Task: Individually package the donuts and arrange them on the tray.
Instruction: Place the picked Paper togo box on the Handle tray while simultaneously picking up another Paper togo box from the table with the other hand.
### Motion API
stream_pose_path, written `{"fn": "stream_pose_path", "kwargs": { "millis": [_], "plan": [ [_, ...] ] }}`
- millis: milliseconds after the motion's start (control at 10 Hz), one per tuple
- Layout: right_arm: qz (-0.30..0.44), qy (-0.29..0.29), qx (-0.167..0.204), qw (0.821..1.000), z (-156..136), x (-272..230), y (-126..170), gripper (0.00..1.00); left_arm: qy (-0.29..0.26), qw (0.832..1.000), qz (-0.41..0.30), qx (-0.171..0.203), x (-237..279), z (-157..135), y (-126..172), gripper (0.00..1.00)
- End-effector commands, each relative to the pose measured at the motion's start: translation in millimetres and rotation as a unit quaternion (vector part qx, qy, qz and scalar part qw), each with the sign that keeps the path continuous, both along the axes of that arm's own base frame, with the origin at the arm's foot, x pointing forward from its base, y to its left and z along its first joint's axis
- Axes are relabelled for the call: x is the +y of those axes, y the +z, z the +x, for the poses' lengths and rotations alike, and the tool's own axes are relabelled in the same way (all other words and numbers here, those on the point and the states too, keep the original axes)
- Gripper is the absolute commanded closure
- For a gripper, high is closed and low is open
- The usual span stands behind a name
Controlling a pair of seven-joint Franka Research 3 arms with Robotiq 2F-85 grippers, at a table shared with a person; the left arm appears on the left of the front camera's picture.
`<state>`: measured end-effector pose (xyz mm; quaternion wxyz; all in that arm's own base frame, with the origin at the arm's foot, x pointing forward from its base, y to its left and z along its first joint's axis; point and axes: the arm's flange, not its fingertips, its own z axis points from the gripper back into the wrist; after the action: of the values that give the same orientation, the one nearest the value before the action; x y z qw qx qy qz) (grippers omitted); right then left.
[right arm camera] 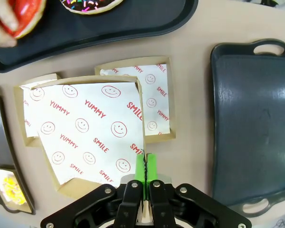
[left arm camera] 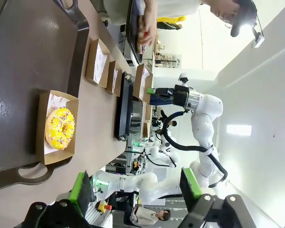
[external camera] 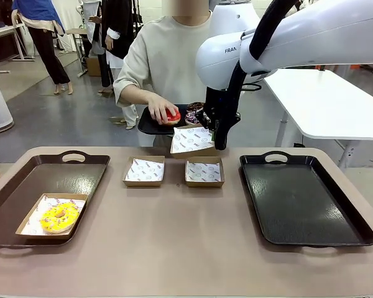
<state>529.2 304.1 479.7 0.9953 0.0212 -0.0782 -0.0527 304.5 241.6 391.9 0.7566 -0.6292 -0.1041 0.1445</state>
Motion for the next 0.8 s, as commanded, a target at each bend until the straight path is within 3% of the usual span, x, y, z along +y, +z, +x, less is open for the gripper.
{"fn": "stream_pose_path", "kwargs": {
  "millis": [0, 700],
  "plan": [
    [0.001, -0.001, -0.001, 1.0, -1.8, -3.0, -0.3, 1.0, -0.001, 1.0, -0.004, -0.003, 0.6, -1.8, 1.5, 0.02],
    [0.001, -0.001, -0.001, 1.0, -1.8, -3.0, -0.3, 1.0, -0.001, 1.0, -0.004, -0.003, 0.6, -1.8, 1.5, 0.02]
  ]
}}
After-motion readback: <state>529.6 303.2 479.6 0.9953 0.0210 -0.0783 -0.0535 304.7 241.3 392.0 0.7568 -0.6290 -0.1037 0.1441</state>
